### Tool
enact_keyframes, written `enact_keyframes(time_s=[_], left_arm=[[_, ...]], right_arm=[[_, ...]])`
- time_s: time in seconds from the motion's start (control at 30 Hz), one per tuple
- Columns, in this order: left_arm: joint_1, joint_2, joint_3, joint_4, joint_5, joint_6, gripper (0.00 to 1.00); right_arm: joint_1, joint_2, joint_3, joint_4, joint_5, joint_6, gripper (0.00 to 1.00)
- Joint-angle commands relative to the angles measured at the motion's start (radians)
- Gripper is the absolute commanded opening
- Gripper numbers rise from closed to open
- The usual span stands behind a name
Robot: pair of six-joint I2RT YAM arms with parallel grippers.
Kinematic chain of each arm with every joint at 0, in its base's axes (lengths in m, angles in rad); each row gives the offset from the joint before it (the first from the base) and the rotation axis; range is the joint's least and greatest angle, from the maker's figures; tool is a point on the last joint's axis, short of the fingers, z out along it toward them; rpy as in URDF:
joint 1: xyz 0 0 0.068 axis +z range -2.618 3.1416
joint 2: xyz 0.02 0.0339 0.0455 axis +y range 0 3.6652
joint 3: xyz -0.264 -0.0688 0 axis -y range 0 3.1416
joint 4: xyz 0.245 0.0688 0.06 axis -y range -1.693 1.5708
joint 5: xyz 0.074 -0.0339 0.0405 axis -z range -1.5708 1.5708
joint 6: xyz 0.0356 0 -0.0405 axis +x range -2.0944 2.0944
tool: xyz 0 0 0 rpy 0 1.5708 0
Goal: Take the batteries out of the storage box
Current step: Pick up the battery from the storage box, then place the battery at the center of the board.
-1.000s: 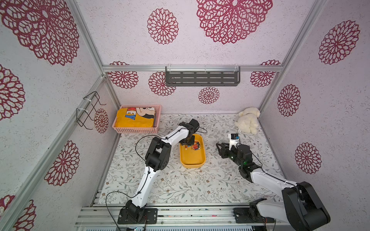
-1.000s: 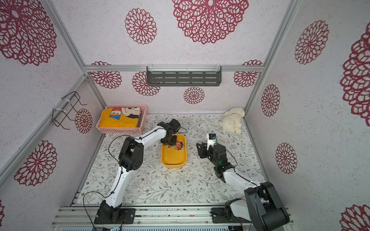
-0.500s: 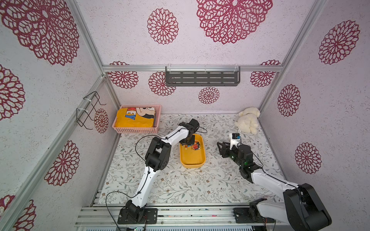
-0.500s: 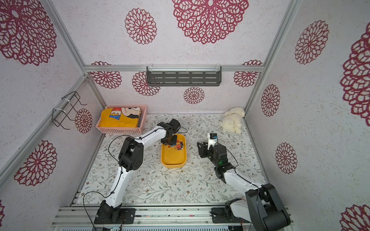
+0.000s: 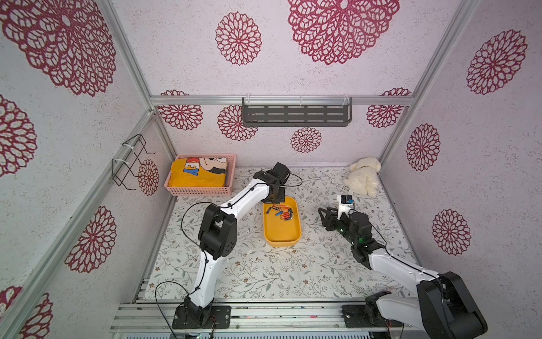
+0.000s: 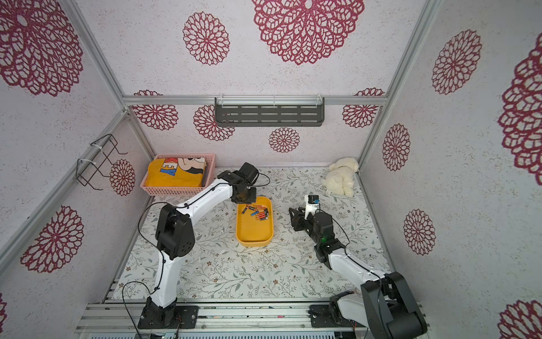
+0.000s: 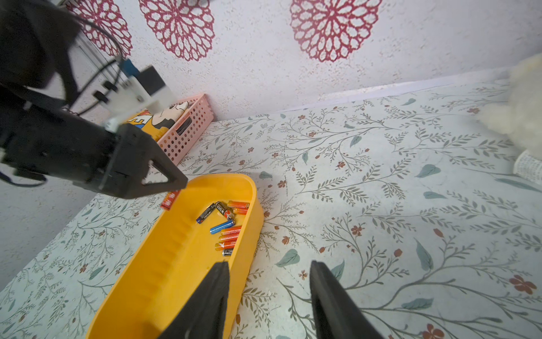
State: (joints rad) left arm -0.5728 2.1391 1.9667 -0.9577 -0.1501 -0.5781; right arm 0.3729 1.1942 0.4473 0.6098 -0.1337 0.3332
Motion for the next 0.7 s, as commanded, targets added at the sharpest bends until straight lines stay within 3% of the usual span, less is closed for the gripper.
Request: enact_keyframes(time_s=[0.0, 0.13, 0.37, 0.67], left_arm=[[0.053, -0.087, -0.108, 0.017, -0.027, -0.023, 0.00], [0.125, -0.131, -0.226, 0.055, -0.026, -0.013, 0.00], [0.175, -0.074, -0.336, 0.140, -0.006, 0.008, 0.00], [0.174, 0.060, -0.293, 0.166, 0.005, 0.018, 0.00]], right_arm=[[0.042, -0.033, 0.036, 0.033, -0.049, -0.067, 0.51], [0.107, 0.010, 0.097, -0.019, -0.053, -0.119, 0.51], [0.176, 0.115, 0.201, -0.102, -0.007, -0.121, 0.51], [0.190, 0.172, 0.257, -0.161, 0.031, -0.121, 0.51]])
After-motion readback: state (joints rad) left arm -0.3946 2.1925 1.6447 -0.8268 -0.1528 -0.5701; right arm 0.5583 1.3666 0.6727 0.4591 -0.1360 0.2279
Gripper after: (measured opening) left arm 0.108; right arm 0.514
